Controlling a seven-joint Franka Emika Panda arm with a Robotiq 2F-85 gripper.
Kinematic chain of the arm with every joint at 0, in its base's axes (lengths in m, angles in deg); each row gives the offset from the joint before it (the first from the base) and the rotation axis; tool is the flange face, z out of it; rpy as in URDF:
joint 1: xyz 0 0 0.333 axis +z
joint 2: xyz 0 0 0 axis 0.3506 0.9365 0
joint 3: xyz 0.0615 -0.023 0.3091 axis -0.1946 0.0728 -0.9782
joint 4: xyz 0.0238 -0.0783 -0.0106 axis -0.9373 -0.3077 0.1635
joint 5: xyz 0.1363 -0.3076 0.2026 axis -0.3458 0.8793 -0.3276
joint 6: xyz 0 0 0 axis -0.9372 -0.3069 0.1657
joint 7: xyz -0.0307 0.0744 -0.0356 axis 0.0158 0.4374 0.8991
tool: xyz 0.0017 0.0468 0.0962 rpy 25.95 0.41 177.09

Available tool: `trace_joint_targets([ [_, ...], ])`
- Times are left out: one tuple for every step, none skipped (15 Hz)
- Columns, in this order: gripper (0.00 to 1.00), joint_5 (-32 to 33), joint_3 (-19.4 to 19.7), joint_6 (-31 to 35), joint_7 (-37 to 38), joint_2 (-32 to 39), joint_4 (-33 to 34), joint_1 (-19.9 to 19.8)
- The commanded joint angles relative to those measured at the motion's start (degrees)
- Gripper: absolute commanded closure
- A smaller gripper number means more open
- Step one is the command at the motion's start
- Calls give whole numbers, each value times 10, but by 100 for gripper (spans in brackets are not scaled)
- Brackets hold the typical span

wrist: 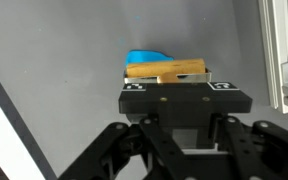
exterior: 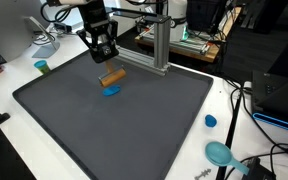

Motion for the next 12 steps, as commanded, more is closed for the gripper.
trace_joint_targets([
  [78, 15, 12, 5, 25, 14, 5, 4],
  [78, 7, 12, 4, 30, 19, 6, 1],
  [78, 2, 13, 14, 35, 21, 3, 0],
  [78, -2, 13, 18, 39, 24, 3, -1],
  [78, -5, 12, 24, 42, 25, 3, -3],
  [78, -7, 11, 30, 41, 25, 2, -4],
  [78, -9, 10, 28, 40, 23, 1, -5],
  [78, -8, 10, 30, 39, 16, -3, -6],
  [78, -6, 10, 29, 38, 12, -4, -6],
  [78, 1, 12, 25, 40, 12, -3, -5],
  [78, -4, 12, 24, 40, 14, -1, -6],
  [78, -14, 11, 27, 38, 16, -2, -9],
])
